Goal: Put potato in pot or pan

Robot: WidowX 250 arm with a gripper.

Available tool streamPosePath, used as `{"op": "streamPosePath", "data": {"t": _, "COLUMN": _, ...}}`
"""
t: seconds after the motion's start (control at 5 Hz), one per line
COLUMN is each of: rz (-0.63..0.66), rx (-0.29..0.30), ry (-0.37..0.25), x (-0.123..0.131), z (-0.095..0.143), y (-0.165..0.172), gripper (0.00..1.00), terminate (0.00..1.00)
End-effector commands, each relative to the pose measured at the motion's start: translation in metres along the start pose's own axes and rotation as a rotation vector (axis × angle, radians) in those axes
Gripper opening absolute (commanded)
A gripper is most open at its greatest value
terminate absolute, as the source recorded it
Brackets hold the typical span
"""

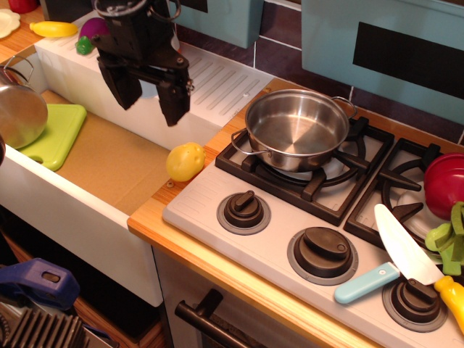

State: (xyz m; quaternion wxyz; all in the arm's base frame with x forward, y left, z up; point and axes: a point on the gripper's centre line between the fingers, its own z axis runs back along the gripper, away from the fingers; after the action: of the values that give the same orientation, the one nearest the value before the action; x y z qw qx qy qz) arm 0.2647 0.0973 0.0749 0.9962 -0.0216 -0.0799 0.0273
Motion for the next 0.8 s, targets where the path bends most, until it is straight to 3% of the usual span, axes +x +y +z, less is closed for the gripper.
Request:
{"op": "streamPosePath", "data": {"t": 0.0, "rz": 0.003, "rx": -0.021, "ry": -0.037, "x": 0.001, "z": -0.009, "y": 0.003, "gripper": 1.00, "terminate": 0.00}}
{"op": "streamPosePath", "data": {"t": 0.6, "rz": 0.018, "rx": -0.067, "ry": -0.047, "x": -0.002, "z": -0.035, "y": 0.000, "gripper": 1.00, "terminate": 0.00}}
